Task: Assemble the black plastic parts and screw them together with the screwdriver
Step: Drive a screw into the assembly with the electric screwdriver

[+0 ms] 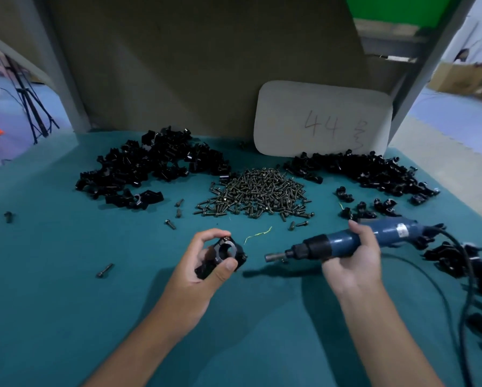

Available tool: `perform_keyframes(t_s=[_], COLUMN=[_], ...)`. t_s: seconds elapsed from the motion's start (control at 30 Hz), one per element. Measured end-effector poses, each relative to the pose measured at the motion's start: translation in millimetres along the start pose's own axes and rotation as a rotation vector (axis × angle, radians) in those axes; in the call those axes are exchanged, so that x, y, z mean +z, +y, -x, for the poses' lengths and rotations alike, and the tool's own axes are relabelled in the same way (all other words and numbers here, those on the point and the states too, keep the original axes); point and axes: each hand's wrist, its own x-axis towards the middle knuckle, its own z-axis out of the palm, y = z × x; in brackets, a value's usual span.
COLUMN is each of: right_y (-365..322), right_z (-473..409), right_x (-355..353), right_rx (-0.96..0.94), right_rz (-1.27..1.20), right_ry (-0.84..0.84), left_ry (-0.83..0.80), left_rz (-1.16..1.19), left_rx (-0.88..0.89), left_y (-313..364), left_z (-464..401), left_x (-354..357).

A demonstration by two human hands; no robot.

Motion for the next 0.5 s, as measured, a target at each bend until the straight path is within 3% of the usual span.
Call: perform_keyframes(t_s=[0.23,0.33,0.5], right_y=[32,31,1], right_z=[2,1,1], right_x=[-12,-20,-20], right_rx=[-0.101,-0.148,-0.055], right_rz=[0.417,0.806,1.401], right_ry=[0.109,0.103,-0.042], left_ry=[0.101,0.124,0.13], left_rz=[-0.028,-0.074,-0.163], left_rx=[0.06,0.073,0.121], left_y=[0,-1,1], left_z=[0,1,5], left_x=[-2,-2,0])
